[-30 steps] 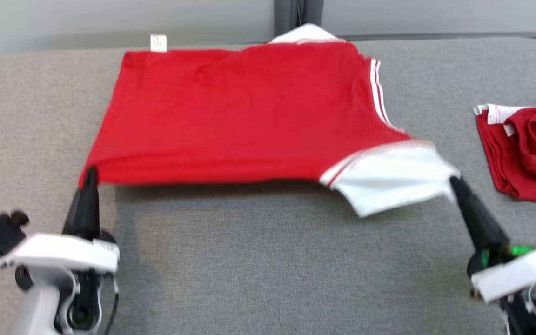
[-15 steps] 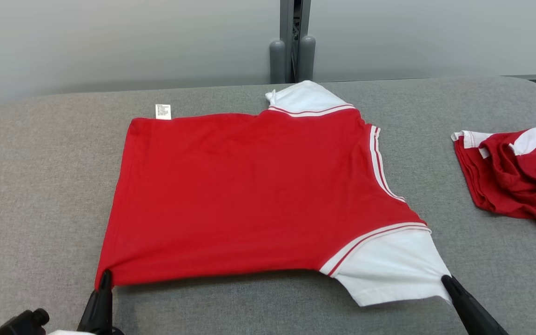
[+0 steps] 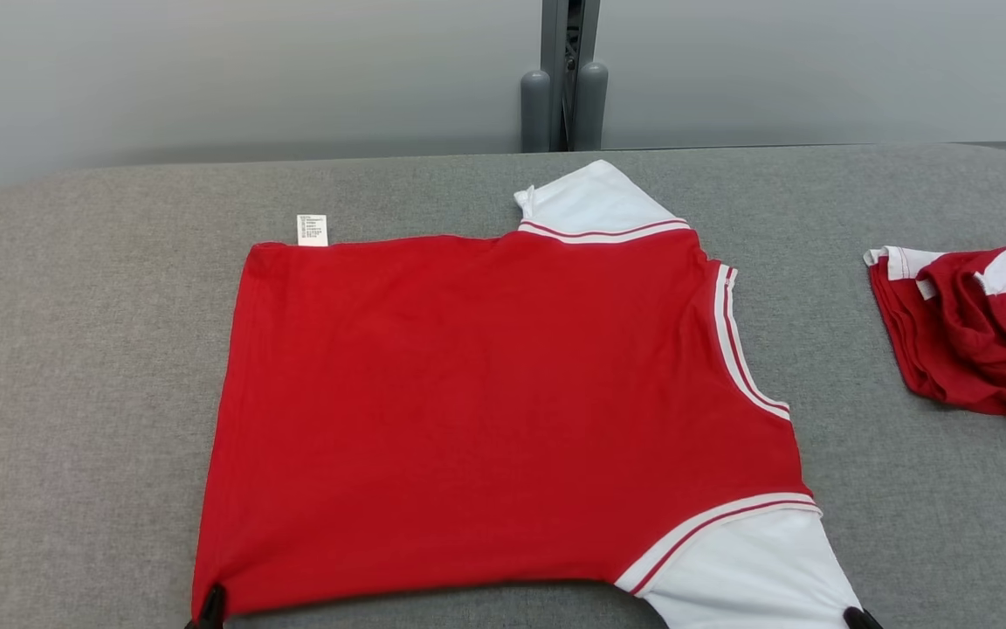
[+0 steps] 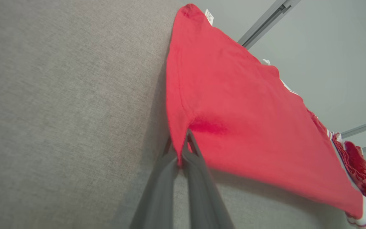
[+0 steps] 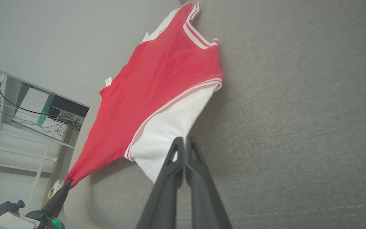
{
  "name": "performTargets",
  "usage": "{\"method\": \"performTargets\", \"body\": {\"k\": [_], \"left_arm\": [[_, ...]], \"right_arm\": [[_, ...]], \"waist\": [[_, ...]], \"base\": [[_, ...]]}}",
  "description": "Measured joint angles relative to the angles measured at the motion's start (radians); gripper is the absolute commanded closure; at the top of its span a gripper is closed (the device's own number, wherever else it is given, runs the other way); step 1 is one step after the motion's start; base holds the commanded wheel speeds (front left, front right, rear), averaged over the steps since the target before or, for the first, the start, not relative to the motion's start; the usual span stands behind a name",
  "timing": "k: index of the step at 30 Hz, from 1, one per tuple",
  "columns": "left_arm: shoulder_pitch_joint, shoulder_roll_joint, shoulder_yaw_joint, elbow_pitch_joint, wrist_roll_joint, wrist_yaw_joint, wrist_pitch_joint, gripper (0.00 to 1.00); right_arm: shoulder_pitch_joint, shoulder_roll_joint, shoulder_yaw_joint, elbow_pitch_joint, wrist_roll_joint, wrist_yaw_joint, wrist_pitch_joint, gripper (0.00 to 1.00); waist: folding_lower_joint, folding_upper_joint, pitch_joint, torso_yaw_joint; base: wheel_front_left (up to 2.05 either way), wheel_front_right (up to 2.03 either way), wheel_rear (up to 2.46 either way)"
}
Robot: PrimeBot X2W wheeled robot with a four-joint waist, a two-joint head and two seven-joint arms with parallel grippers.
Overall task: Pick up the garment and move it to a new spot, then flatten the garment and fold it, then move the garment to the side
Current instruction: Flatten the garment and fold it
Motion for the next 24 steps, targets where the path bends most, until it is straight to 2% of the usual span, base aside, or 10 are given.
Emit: {"method": "performTargets", "body": {"k": [8, 13, 24], "left_arm": [[0.009, 0.003, 0.000, -0.024, -0.028, 0.010, 0.035, 1.00], [-0.009, -0.018, 0.001, -0.025, -0.060, 0.020, 0.053, 1.00], [-0.063, -0.082, 0.013, -0.073, -0.153, 0.096, 0.137, 1.00]], "right_arm": [[-0.029, 0.016, -0.010, -0.006, -0.026, 0.000, 0.038, 1.00], [-0.079, 0.025, -0.007, 0.020, -0.035, 0.000, 0.049, 1.00], [-0.199, 0.033, -0.012, 0.124, -0.061, 0.000, 0.039, 1.00]], "waist": [[0.0000, 0.0000, -0.004, -0.008], [-0.0001, 0.0000, -0.018, -0.012], [0.0000, 0.0001, -0.072, -0.001]], "base": [[0.00, 0.00, 0.00], [0.00, 0.00, 0.00], [0.00, 0.00, 0.00]]}}
